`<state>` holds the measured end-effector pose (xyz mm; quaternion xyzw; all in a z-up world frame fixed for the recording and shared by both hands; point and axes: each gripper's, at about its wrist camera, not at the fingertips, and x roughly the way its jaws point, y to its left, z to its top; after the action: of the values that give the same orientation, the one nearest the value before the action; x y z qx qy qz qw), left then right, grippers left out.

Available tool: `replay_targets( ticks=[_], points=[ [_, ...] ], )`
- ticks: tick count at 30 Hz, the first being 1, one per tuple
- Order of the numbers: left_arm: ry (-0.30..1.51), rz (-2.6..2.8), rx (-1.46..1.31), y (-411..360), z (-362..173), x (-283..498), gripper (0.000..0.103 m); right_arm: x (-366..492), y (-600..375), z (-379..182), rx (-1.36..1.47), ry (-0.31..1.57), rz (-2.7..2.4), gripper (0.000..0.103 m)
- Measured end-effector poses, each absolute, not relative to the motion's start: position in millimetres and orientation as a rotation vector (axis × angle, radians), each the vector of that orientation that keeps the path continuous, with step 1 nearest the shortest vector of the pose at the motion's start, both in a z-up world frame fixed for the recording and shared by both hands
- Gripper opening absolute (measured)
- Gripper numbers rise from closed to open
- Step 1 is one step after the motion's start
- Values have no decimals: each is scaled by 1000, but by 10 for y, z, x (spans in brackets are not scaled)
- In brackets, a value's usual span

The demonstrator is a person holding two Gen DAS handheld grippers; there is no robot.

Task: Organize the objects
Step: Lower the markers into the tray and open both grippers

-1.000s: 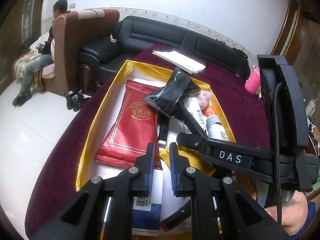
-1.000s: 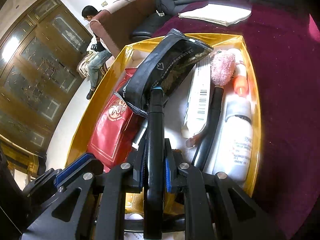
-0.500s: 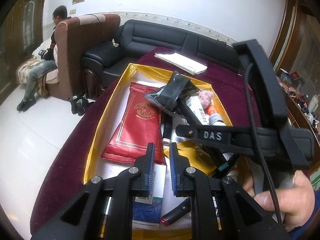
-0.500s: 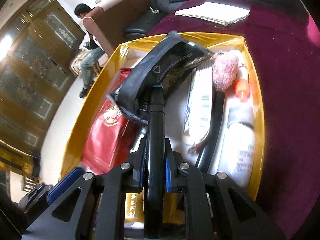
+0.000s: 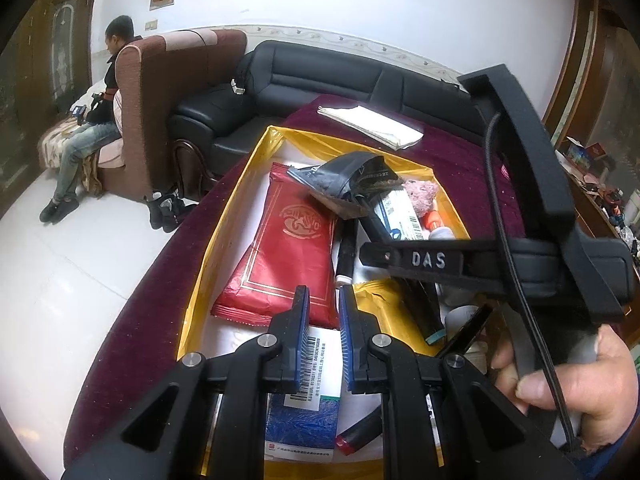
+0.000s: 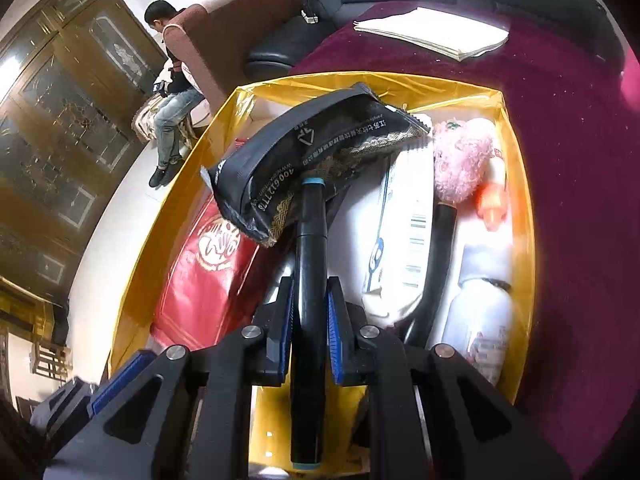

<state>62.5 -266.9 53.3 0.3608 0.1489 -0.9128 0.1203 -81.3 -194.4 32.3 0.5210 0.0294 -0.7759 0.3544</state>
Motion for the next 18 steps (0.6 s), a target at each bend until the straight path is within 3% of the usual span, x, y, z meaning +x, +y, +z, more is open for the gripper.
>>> replay_targets(
  ticks=[15, 18],
  points=[
    [350, -2655, 1007, -2557, 539, 630, 13, -593, -1614, 501, 1237, 59, -2021, 39],
    [345, -2650, 999, -2539, 524, 634, 22, -533, -1483, 558, 1180, 48, -2051, 48]
  ],
)
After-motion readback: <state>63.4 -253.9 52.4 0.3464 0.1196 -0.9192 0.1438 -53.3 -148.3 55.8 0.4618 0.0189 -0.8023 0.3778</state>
